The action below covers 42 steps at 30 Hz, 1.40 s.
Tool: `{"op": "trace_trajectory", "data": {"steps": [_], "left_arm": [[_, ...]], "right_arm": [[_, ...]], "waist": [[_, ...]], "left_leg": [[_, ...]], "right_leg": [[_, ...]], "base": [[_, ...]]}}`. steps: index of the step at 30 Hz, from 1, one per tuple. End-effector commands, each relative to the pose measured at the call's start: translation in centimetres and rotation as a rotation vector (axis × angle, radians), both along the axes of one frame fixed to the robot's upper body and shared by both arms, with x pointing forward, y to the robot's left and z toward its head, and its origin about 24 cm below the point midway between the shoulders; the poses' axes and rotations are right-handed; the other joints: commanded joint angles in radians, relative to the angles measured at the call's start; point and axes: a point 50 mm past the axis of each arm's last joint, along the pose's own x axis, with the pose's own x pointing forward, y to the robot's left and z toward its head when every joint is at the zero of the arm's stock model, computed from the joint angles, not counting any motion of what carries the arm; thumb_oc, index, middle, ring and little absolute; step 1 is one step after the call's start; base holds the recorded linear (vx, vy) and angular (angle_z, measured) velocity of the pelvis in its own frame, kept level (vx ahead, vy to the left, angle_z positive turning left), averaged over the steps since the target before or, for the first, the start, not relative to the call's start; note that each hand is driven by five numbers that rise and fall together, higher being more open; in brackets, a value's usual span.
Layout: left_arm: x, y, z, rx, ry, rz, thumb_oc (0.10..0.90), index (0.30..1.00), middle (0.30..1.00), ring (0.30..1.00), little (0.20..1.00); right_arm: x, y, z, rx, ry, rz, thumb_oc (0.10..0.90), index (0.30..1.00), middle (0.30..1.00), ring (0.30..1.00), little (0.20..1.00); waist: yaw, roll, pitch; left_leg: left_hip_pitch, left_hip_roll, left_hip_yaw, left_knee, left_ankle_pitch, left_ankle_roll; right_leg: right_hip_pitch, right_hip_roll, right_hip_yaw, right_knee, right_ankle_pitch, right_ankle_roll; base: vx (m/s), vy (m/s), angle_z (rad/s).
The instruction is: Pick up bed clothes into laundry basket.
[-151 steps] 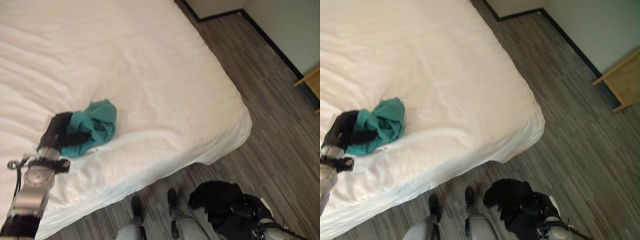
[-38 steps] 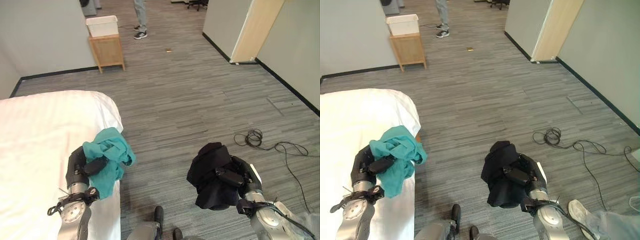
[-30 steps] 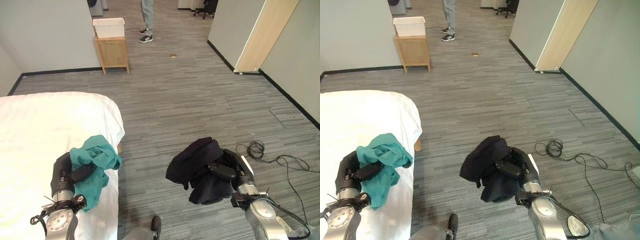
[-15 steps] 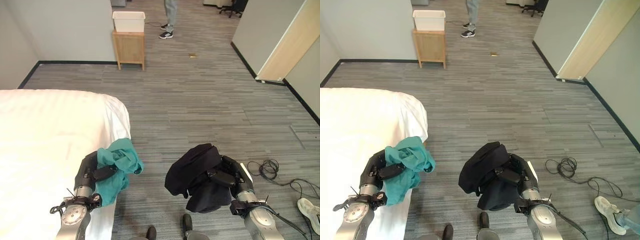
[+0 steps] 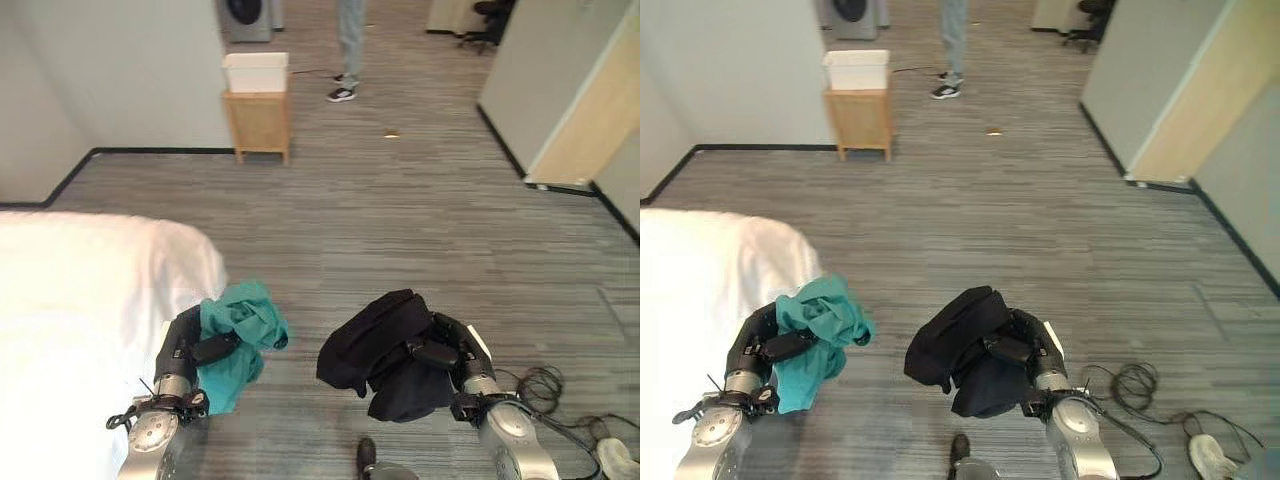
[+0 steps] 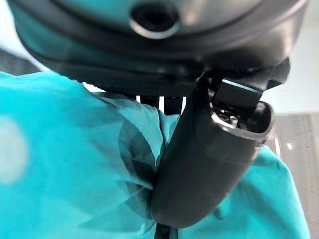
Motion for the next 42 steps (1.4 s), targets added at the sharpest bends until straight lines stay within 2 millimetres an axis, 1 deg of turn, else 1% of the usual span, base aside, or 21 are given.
{"op": "trace_trajectory", "data": {"steps": [1, 5, 8, 12, 17, 19, 20, 21, 22, 25, 27, 29, 31, 32, 34, 35, 36, 38, 40, 41, 42], "left_arm": [[1.2, 2.4, 7.6, 0.108, -0.361, 0.049, 0.4, 0.3, 0.3, 0.3, 0.3], [1.0, 2.6, 7.2, 0.062, -0.363, 0.085, 0.4, 0.3, 0.3, 0.3, 0.3], [1.1, 2.2, 6.6, 0.063, -0.338, 0.068, 0.4, 0.3, 0.3, 0.3, 0.3], [2.2, 0.7, 6.1, 0.056, -0.316, 0.01, 0.4, 0.3, 0.3, 0.3, 0.3], [2.1, 0.9, 6.1, 0.083, -0.303, 0.012, 0.4, 0.3, 0.3, 0.3, 0.3], [2.0, 0.9, 5.9, 0.102, -0.292, 0.004, 0.4, 0.3, 0.3, 0.3, 0.3], [2.1, 0.8, 5.8, 0.118, -0.277, -0.007, 0.4, 0.3, 0.3, 0.3, 0.3], [2.1, 0.8, 5.8, 0.118, -0.277, -0.007, 0.4, 0.3, 0.3, 0.3, 0.3], [2.1, 0.9, 6.1, 0.141, -0.277, -0.015, 0.4, 0.3, 0.3, 0.3, 0.3], [2.3, 1.1, 6.4, 0.163, -0.274, -0.019, 0.4, 0.3, 0.3, 0.3, 0.3], [2.3, 1.1, 6.7, 0.182, -0.28, -0.028, 0.4, 0.3, 0.3, 0.3, 0.3], [2.6, 0.5, 6.8, 0.18, -0.289, -0.057, 0.4, 0.3, 0.3, 0.3, 0.3], [3.3, -0.2, 6.9, 0.159, -0.303, -0.084, 0.4, 0.3, 0.3, 0.3, 0.3], [3.4, -0.3, 6.9, 0.159, -0.304, -0.085, 0.4, 0.3, 0.3, 0.3, 0.3], [3.8, -0.9, 6.8, 0.141, -0.302, -0.109, 0.4, 0.3, 0.3, 0.3, 0.3], [4.0, -1.1, 6.6, 0.142, -0.295, -0.113, 0.4, 0.3, 0.3, 0.3, 0.3], [4.0, -1.1, 6.5, 0.141, -0.294, -0.113, 0.4, 0.3, 0.3, 0.3, 0.3], [3.7, -0.8, 6.3, 0.14, -0.288, -0.1, 0.4, 0.3, 0.3, 0.3, 0.3], [3.3, -0.7, 5.8, 0.13, -0.275, -0.086, 0.4, 0.3, 0.3, 0.3, 0.3], [3.4, -0.7, 5.7, 0.126, -0.275, -0.085, 0.4, 0.3, 0.3, 0.3, 0.3], [2.8, -0.3, 5.3, 0.134, -0.252, -0.064, 0.4, 0.3, 0.3, 0.3, 0.3]], "right_arm": [[1.1, -1.6, 5.6, -0.065, -0.28, -0.044, 0.4, 0.3, 0.3, 0.3, 0.3], [0.9, -2.6, 5.3, -0.065, -0.261, -0.095, 0.4, 0.3, 0.3, 0.3, 0.3], [0.5, -3.0, 5.8, -0.046, -0.295, -0.132, 0.4, 0.3, 0.3, 0.3, 0.3], [0.1, -2.4, 5.6, -0.042, -0.297, -0.133, 0.4, 0.3, 0.3, 0.3, 0.3], [1.1, -0.9, 5.9, -0.056, -0.305, -0.048, 0.4, 0.3, 0.3, 0.3, 0.3], [1.4, -0.2, 6.1, -0.056, -0.318, -0.016, 0.4, 0.3, 0.3, 0.3, 0.3], [1.8, 0.2, 6.3, -0.058, -0.329, -0.001, 0.4, 0.3, 0.3, 0.3, 0.3], [1.8, 0.2, 6.3, -0.058, -0.329, -0.001, 0.4, 0.3, 0.3, 0.3, 0.3], [2.3, 1.4, 6.3, 0.031, -0.346, 0.01, 0.4, 0.3, 0.3, 0.3, 0.3], [2.8, 2.6, 5.8, 0.039, -0.323, 0.055, 0.4, 0.3, 0.3, 0.3, 0.3], [2.6, 2.5, 5.5, 0.044, -0.308, 0.055, 0.4, 0.3, 0.3, 0.3, 0.3], [1.6, 1.7, 4.6, 0.025, -0.262, 0.043, 0.4, 0.3, 0.3, 0.3, 0.3], [1.1, 0.8, 4.5, 0.021, -0.258, 0.006, 0.4, 0.3, 0.3, 0.3, 0.3], [1.1, 0.7, 4.5, 0.021, -0.258, 0.005, 0.4, 0.3, 0.3, 0.3, 0.3], [0.7, 0.2, 4.2, 0.038, -0.249, -0.033, 0.4, 0.3, 0.3, 0.3, 0.3], [0.0, -0.5, 3.8, 0.027, -0.225, -0.057, 0.4, 0.3, 0.3, 0.3, 0.3], [-0.1, -0.6, 3.8, 0.025, -0.223, -0.057, 0.4, 0.3, 0.3, 0.3, 0.3], [-0.7, -1.3, 3.5, -0.009, -0.196, -0.066, 0.4, 0.3, 0.3, 0.3, 0.3], [-1.0, -1.6, 3.4, -0.014, -0.183, -0.064, 0.4, 0.3, 0.3, 0.3, 0.3], [-0.9, -1.7, 3.4, -0.007, -0.185, -0.066, 0.4, 0.3, 0.3, 0.3, 0.3], [-0.9, -2.4, 3.5, -0.024, -0.18, -0.081, 0.4, 0.3, 0.3, 0.3, 0.3]], "waist": [[0.008, -0.066, 0.01], [0.047, -0.053, 0.019], [0.052, -0.018, 0.005], [0.06, 0.007, -0.027], [0.082, -0.004, -0.089], [0.094, -0.049, -0.105], [0.103, -0.062, -0.108], [0.106, -0.061, -0.11], [0.093, -0.023, -0.075], [0.043, 0.054, -0.019], [0.031, 0.06, -0.018], [-0.015, 0.045, -0.023], [-0.052, 0.025, -0.019], [-0.058, 0.035, -0.017], [-0.086, 0.007, -0.021], [-0.117, -0.02, -0.038], [-0.122, 0.003, -0.028], [-0.117, -0.015, -0.042], [-0.131, -0.012, -0.059], [-0.136, -0.018, -0.075], [-0.131, -0.015, -0.081]], "left_leg": [[-0.161, -0.029, 0.159, 0.211, 0.243, 0.052], [-0.312, -0.085, 0.215, 0.163, 0.209, 0.035], [-0.352, -0.035, 0.305, -0.18, 0.295, 0.007], [-0.299, -0.131, 0.395, -0.591, 0.352, 0.021], [-0.302, -0.153, 0.376, -0.589, 0.374, 0.033], [-0.303, -0.193, 0.358, -0.542, 0.336, 0.079], [-0.3, -0.205, 0.375, -0.515, 0.303, 0.105], [-0.303, -0.203, 0.377, -0.514, 0.302, 0.105], [-0.187, -0.201, 0.361, -0.522, 0.233, 0.155], [-0.036, -0.177, 0.325, -0.573, 0.191, 0.194], [-0.005, -0.179, 0.312, -0.586, 0.179, 0.201], [0.093, -0.219, 0.254, -0.612, 0.131, 0.206], [0.158, -0.242, 0.211, -0.614, 0.105, 0.186], [0.158, -0.23, 0.202, -0.615, 0.108, 0.183], [0.232, -0.245, 0.163, -0.61, 0.049, 0.154], [0.274, -0.248, 0.107, -0.601, 0.031, 0.117], [0.295, -0.223, 0.103, -0.603, 0.015, 0.116], [0.346, -0.208, 0.079, -0.583, 0.006, 0.085], [0.375, -0.176, 0.07, -0.527, 0.023, 0.059], [0.363, -0.164, 0.058, -0.45, 0.074, 0.032], [0.294, -0.116, 0.076, -0.24, 0.217, -0.013]], "right_leg": [[0.146, -0.089, 0.099, -0.208, 0.076, 0.084], [0.228, -0.068, 0.115, -0.264, 0.055, 0.073], [0.295, -0.043, 0.109, -0.29, 0.007, 0.073], [0.401, -0.018, 0.115, -0.294, -0.073, 0.085], [0.517, -0.067, 0.16, -0.256, -0.135, 0.116], [0.487, -0.132, 0.151, -0.118, -0.002, 0.167], [0.449, -0.154, 0.159, 0.031, 0.163, 0.197], [0.445, -0.153, 0.162, 0.032, 0.163, 0.197], [0.279, -0.133, 0.151, 0.414, 0.322, 0.221], [0.042, -0.059, 0.16, 0.831, 0.231, 0.195], [-0.022, -0.028, 0.153, 0.886, 0.187, 0.182], [-0.15, 0.019, 0.123, 0.773, 0.098, 0.17], [-0.191, 0.007, 0.115, 0.502, 0.087, 0.16], [-0.178, 0.012, 0.102, 0.48, 0.099, 0.157], [-0.163, -0.027, 0.087, 0.13, 0.121, 0.162], [-0.157, -0.033, 0.146, -0.187, 0.148, 0.178], [-0.12, -0.014, 0.129, -0.216, 0.149, 0.178], [-0.135, -0.058, 0.076, -0.319, 0.207, 0.212], [-0.115, -0.05, 0.04, -0.296, 0.235, 0.212], [-0.092, -0.051, 0.046, -0.297, 0.243, 0.202], [-0.039, -0.028, 0.068, -0.264, 0.214, 0.157]], "base": [[0.16, -0.293, -0.05], [0.33, -0.191, -0.39], [0.54, -0.039, -0.36], [0.64, 0.022, -0.18], [0.77, 0.134, -0.09], [0.53, 0.173, -0.38], [0.37, 0.158, -0.31], [0.58, 0.368, -0.61], [0.56, 0.425, -0.56], [0.56, 0.317, 0.21], [0.55, 0.073, 0.41], [0.95, 0.034, 0.83], [0.62, -0.062, 0.75], [0.52, -0.084, 1.11], [0.79, -0.182, 1.0], [0.84, -0.221, 0.79], [0.86, -0.258, 0.92], [0.63, -0.212, 0.89], [0.69, -0.265, 0.37], [0.92, -0.478, 0.38], [0.84, -0.534, 0.53]]}}
